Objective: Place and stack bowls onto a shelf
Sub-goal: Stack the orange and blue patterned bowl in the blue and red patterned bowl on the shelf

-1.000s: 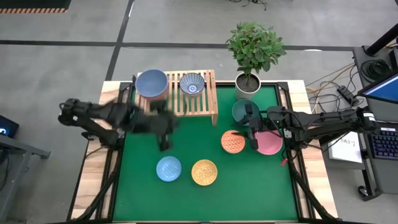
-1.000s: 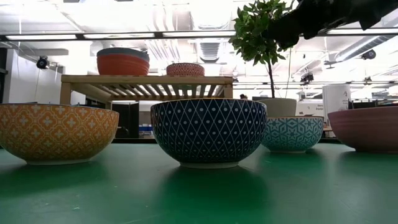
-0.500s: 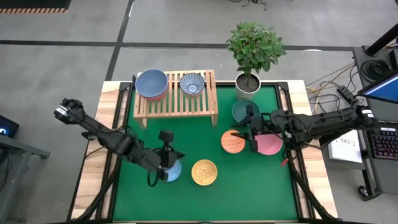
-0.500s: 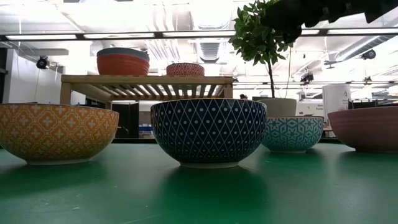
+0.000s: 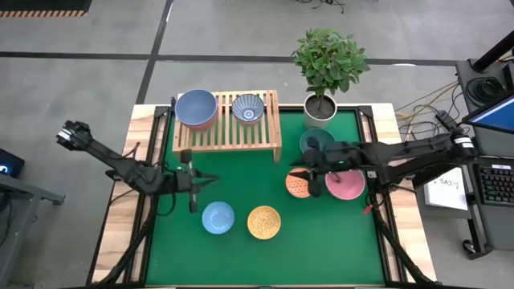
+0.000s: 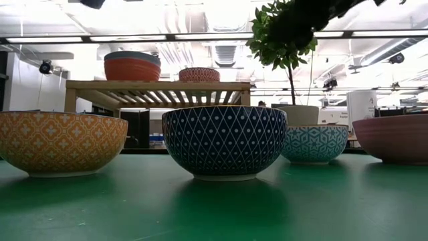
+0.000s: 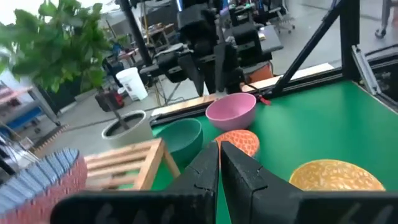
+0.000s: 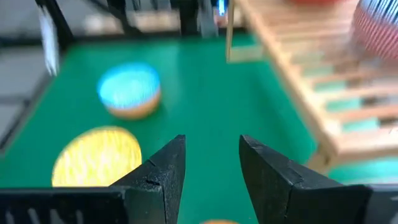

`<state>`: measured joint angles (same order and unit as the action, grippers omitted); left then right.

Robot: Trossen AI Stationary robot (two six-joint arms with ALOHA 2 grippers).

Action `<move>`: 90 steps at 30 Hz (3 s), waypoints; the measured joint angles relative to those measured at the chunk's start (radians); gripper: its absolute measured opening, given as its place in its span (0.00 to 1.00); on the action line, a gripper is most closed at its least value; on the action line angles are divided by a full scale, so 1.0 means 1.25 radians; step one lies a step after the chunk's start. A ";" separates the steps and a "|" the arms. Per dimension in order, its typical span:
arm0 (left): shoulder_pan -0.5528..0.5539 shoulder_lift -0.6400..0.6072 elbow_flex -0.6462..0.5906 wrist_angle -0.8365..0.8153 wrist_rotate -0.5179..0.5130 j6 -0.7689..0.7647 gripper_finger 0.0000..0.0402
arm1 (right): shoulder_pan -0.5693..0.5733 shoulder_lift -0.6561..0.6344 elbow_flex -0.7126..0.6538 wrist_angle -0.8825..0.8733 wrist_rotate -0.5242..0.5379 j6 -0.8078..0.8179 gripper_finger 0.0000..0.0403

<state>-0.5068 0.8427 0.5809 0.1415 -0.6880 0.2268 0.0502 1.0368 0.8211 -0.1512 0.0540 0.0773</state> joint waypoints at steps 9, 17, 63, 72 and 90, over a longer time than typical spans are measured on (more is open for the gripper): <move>0.000 -0.096 -0.041 -0.004 0.004 -0.057 0.00 | 0.000 0.246 0.315 -0.556 -0.024 0.029 0.34; 0.000 -0.102 -0.042 -0.061 0.010 -0.091 0.00 | 0.028 0.399 0.385 -0.660 -0.128 0.082 0.34; 0.000 -0.102 -0.042 -0.059 0.014 -0.087 0.00 | 0.105 0.564 0.766 -0.716 -0.085 -0.027 0.03; 0.000 -0.101 -0.042 -0.059 0.014 -0.089 0.00 | 0.113 0.565 0.909 -0.618 -0.001 -0.242 0.03; 0.000 -0.105 -0.042 -0.059 0.014 -0.081 0.00 | -0.093 0.573 1.043 -0.730 0.149 -0.398 0.03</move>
<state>-0.5071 0.7119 0.5285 0.0677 -0.6701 0.1257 -0.0664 1.7528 2.1254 -1.0634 0.2396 -0.4200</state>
